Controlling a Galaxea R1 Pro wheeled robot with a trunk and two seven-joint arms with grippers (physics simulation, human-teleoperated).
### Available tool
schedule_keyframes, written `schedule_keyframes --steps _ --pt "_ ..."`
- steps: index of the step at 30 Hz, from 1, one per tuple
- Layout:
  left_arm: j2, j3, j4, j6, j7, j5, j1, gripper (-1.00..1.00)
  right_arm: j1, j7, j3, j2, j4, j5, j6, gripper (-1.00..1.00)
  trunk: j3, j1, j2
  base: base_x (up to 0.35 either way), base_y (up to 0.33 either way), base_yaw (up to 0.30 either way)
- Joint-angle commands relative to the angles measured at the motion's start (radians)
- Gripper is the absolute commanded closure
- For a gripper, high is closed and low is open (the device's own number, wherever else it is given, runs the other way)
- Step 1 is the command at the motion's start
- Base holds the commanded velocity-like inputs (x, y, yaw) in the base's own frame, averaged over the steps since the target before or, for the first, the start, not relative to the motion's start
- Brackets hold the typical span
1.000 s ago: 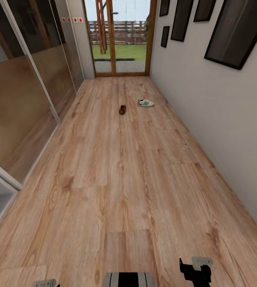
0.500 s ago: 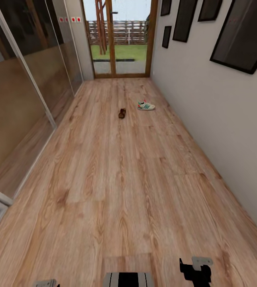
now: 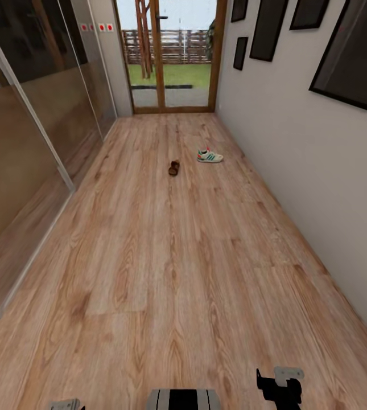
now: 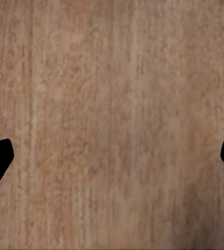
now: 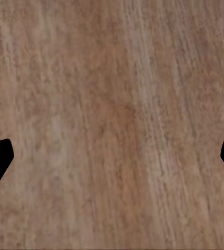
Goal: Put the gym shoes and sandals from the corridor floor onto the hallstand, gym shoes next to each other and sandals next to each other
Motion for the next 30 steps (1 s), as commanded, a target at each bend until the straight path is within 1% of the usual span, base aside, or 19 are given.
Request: schedule_keyframes --steps 1,30 --pt "0.000 0.009 0.001 -0.003 -0.005 -0.008 -0.001 -1.00 -0.001 -0.005 -0.006 0.000 0.001 0.011 -0.003 -1.00 -0.001 0.000 0.000 0.338 0.000 0.000" --pt "0.000 0.009 0.001 -0.003 -0.005 -0.008 -0.001 -1.00 -0.001 -0.005 -0.006 0.000 0.001 0.011 -0.003 -1.00 -0.001 0.000 0.000 0.338 0.000 0.000"
